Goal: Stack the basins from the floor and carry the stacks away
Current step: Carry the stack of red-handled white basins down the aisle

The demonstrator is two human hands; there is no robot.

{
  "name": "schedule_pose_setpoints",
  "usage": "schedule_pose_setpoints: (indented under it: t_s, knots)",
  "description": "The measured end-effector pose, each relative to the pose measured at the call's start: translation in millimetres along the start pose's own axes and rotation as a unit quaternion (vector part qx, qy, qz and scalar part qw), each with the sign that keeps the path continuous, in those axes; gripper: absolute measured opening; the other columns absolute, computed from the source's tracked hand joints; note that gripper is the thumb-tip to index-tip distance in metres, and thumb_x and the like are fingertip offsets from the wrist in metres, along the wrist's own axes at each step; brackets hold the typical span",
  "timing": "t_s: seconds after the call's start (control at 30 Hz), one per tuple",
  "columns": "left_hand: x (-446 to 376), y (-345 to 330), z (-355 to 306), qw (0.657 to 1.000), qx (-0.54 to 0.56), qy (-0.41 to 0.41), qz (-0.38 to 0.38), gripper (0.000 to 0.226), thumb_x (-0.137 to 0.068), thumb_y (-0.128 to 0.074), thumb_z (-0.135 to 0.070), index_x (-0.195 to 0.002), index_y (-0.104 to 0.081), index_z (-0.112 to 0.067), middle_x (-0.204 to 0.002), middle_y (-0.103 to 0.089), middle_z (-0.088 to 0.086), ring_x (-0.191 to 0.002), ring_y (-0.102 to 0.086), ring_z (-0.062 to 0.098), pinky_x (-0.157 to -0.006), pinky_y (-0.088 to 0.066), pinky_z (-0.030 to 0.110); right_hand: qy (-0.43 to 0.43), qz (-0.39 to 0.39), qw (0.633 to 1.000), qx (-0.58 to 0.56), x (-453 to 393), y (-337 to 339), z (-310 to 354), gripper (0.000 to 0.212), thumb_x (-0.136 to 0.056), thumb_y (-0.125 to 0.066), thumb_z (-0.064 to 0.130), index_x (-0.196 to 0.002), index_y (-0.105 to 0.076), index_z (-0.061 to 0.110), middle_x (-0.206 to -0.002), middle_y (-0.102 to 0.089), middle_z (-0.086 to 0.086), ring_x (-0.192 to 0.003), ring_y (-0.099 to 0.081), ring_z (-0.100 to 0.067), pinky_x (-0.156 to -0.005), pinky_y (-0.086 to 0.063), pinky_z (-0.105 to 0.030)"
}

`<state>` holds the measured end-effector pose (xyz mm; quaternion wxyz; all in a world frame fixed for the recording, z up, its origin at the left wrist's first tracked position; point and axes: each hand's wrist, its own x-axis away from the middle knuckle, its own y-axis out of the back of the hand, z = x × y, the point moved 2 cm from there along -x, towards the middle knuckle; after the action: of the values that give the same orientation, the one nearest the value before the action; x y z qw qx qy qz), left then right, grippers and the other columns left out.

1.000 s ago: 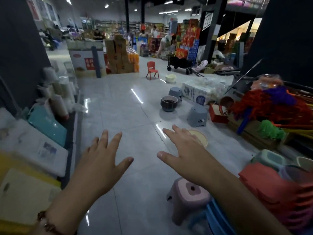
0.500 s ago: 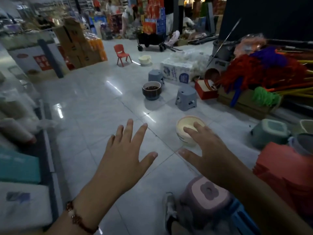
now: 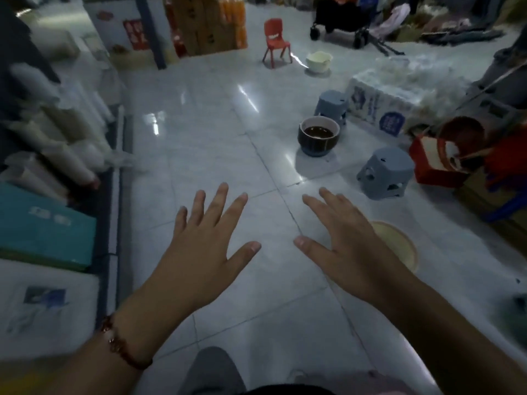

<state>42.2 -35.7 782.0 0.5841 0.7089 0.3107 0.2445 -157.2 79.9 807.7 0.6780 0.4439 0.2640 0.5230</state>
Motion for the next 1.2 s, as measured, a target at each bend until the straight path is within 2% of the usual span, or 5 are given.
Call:
schedule_pose_setpoints:
  t_s: [0.3, 0.57, 0.8, 1.03, 1.2]
  knots:
    - [-179, -7, 109, 0.999, 0.010, 0.008, -0.039, 0.081, -0.085, -0.003, -0.078, -0.154, 0.013, -0.040, -0.161, 0.028, -0.005, -0.147, 0.026, 0.023, -0.116, 0.014, 0.038, 0.080, 0.017, 0.996, 0.044, -239, -7, 44, 0.078, -0.094, -0.047, 0.058, -0.155, -0.003, 0.039, -0.165, 0.007, 0.008, -0.151, 0.009, -0.016, -0.121, -0.002, -0.035]
    - [-385, 21, 175, 0.995, -0.005, -0.100, -0.018, 0.077, -0.089, -0.008, -0.076, -0.155, 0.009, -0.039, -0.164, 0.020, -0.002, -0.151, 0.015, 0.030, -0.121, -0.001, 0.049, -0.024, -0.028, 0.999, 0.037, -418, 23, 44, 0.080, -0.093, -0.047, 0.060, -0.153, 0.005, 0.045, -0.163, 0.016, 0.012, -0.150, 0.016, -0.013, -0.114, 0.006, -0.033]
    - [-547, 18, 175, 0.987, -0.015, -0.159, 0.015, 0.082, -0.083, -0.001, -0.078, -0.150, 0.026, -0.039, -0.161, 0.028, 0.000, -0.149, 0.022, 0.027, -0.121, 0.005, 0.047, -0.095, -0.064, 0.993, -0.005, -542, 56, -7, 0.079, -0.095, -0.046, 0.057, -0.155, 0.002, 0.038, -0.164, 0.012, 0.010, -0.150, 0.013, -0.015, -0.114, 0.005, -0.033]
    - [-718, -6, 192, 0.992, -0.033, -0.116, 0.036, 0.086, -0.080, -0.004, -0.080, -0.145, 0.036, -0.039, -0.158, 0.036, 0.000, -0.148, 0.026, 0.024, -0.117, 0.011, 0.040, -0.094, -0.067, 0.993, -0.032, -704, 75, -83, 0.086, -0.093, -0.044, 0.061, -0.154, 0.011, 0.037, -0.164, 0.016, 0.007, -0.150, 0.016, -0.016, -0.121, 0.003, -0.039]
    - [-828, 8, 224, 0.999, -0.015, -0.041, 0.012, 0.086, -0.080, -0.006, -0.083, -0.146, 0.032, -0.044, -0.157, 0.036, -0.003, -0.147, 0.026, 0.022, -0.117, 0.009, 0.041, -0.057, -0.032, 0.998, -0.016, -822, 113, -109, 0.088, -0.085, -0.026, 0.075, -0.152, 0.018, 0.039, -0.161, 0.027, 0.007, -0.148, 0.025, -0.018, -0.122, 0.005, -0.044]
